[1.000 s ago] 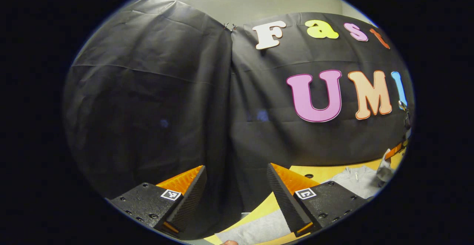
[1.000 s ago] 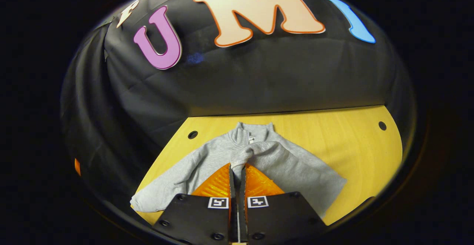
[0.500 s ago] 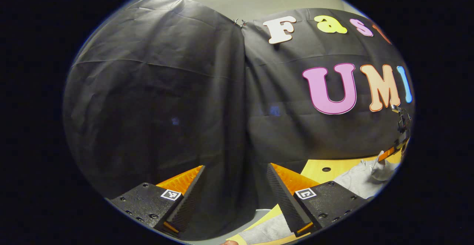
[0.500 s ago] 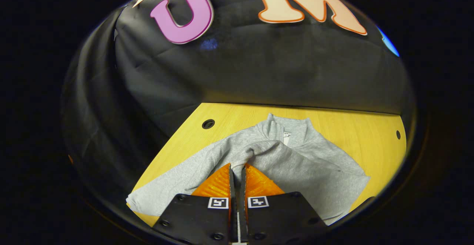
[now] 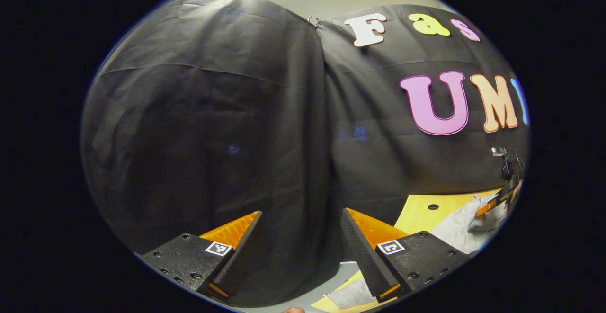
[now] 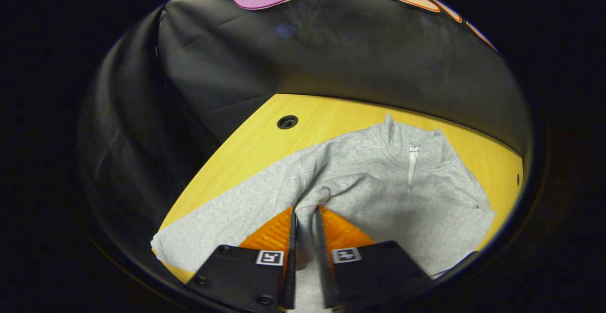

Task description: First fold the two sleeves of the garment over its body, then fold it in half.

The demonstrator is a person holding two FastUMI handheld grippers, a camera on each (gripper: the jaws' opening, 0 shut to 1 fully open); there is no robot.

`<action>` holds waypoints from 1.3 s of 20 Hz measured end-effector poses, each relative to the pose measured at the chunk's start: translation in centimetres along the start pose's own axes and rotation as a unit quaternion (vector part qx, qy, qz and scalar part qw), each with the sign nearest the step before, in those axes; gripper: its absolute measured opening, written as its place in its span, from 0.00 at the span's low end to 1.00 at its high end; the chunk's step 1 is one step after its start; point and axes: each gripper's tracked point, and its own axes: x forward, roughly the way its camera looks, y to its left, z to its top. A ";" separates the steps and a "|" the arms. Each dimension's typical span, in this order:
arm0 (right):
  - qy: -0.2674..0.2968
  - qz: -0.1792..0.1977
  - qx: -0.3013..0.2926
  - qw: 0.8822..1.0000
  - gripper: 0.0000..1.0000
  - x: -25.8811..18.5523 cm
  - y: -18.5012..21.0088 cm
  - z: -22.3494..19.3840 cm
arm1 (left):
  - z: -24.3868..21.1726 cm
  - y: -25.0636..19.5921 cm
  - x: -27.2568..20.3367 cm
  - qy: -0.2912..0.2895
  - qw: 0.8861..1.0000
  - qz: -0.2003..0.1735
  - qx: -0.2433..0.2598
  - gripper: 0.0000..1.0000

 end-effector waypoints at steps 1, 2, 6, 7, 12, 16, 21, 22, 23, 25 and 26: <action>-0.017 0.002 -0.004 1.000 0.36 -0.5 0.3 0.9 | -0.4 -0.1 0.2 0.003 1.000 -0.003 -0.002 0.95; -0.038 0.001 -0.008 0.999 0.58 -1.2 0.5 1.6 | -0.9 -0.4 0.5 0.007 1.000 -0.008 -0.004 0.98; -0.104 0.001 -0.010 0.994 0.99 -4.6 0.5 4.4 | -3.5 -2.6 1.2 0.031 0.999 -0.038 -0.007 0.98; -0.116 0.000 -0.004 0.993 0.96 -5.5 0.3 4.8 | -4.4 -3.3 1.3 0.044 0.998 -0.047 -0.011 0.98; -0.159 -0.011 0.028 0.987 0.99 -10.1 -2.2 6.0 | -10.9 -6.3 1.1 0.118 0.989 -0.082 -0.020 0.99; -0.182 -0.039 0.028 0.982 0.99 -13.3 -5.1 6.1 | -16.2 -8.3 0.0 0.186 0.975 -0.113 -0.032 0.99; -0.193 -0.061 0.028 0.979 0.98 -16.1 -7.7 5.6 | -21.6 -9.8 -1.6 0.261 0.957 -0.118 -0.039 0.97; -0.193 -0.063 0.032 0.979 0.98 -16.5 -8.1 5.4 | -22.6 -10.0 -2.0 0.275 0.953 -0.118 -0.037 0.97; -0.192 -0.065 0.034 0.979 0.98 -16.7 -8.4 5.1 | -23.6 -10.1 -2.4 0.287 0.950 -0.118 -0.036 0.97; -0.187 -0.068 0.035 0.979 0.98 -17.1 -9.0 4.5 | -25.1 -10.4 -3.3 0.309 0.943 -0.119 -0.034 0.97; -0.184 -0.070 0.032 0.980 0.98 -17.3 -9.2 4.2 | -25.7 -10.5 -3.5 0.318 0.940 -0.118 -0.031 0.97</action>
